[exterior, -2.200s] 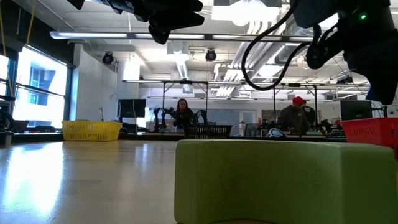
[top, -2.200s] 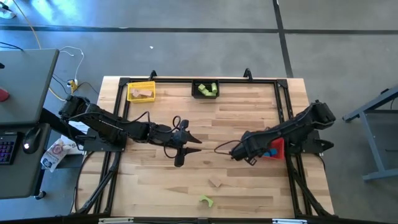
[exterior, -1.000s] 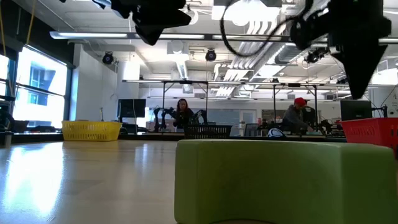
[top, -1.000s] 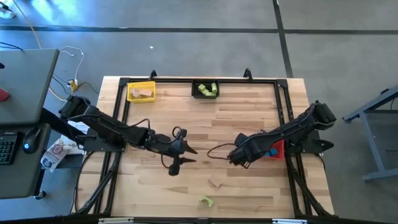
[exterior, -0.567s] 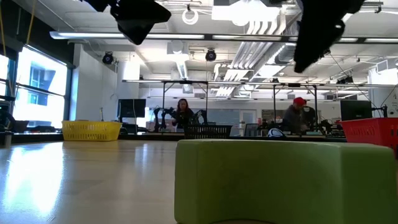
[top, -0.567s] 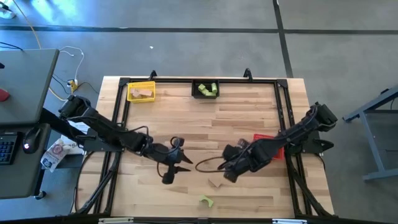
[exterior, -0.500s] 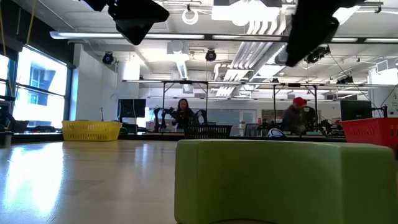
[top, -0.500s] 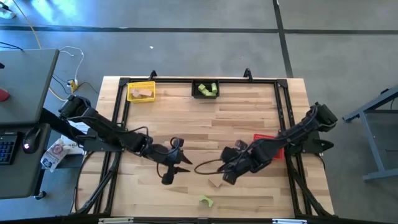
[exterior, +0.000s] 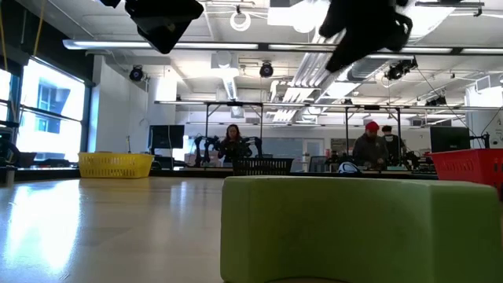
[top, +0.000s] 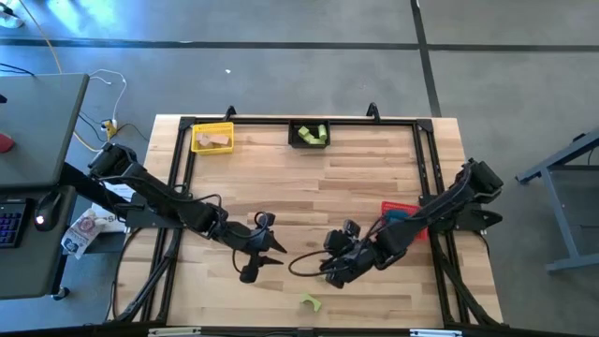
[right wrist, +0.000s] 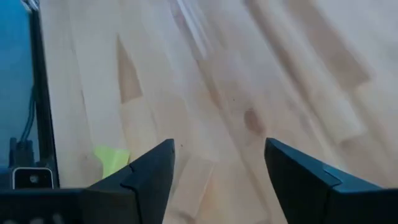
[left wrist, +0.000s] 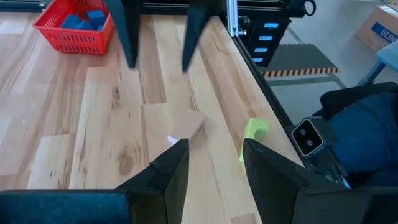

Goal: Sort & place blocks by color
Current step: Put the brown block into the yellow basket

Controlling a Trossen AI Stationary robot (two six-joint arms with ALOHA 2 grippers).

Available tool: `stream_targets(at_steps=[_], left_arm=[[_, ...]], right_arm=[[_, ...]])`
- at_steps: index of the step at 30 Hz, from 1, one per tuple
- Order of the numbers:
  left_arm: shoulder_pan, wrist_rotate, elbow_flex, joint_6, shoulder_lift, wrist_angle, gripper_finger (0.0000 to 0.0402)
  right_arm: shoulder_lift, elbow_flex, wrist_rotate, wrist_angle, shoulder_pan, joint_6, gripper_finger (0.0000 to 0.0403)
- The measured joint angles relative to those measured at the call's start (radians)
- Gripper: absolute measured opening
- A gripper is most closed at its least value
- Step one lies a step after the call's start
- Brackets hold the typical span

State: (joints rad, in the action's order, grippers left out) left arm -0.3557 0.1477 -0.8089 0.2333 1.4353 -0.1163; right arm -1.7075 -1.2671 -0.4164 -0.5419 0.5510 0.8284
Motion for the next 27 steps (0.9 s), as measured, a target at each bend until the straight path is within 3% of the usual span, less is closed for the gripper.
stream_targets(at_steps=[10, 18, 27], left_arm=[[0.000, 0.022, 0.000, 0.000, 0.000, 0.000, 0.0140], [0.000, 0.036, 0.000, 0.000, 0.000, 0.000, 0.0140], [0.001, 0.162, 0.000, 0.000, 0.000, 0.000, 0.0140]], right_arm=[[-0.143, 0.000, 0.183, 0.002, 0.003, 0.114, 0.0238], [-0.215, 0.001, 0.231, 0.067, 0.006, 0.114, 0.0238], [-0.260, 0.001, 0.230, 0.100, 0.006, 0.114, 0.0238]])
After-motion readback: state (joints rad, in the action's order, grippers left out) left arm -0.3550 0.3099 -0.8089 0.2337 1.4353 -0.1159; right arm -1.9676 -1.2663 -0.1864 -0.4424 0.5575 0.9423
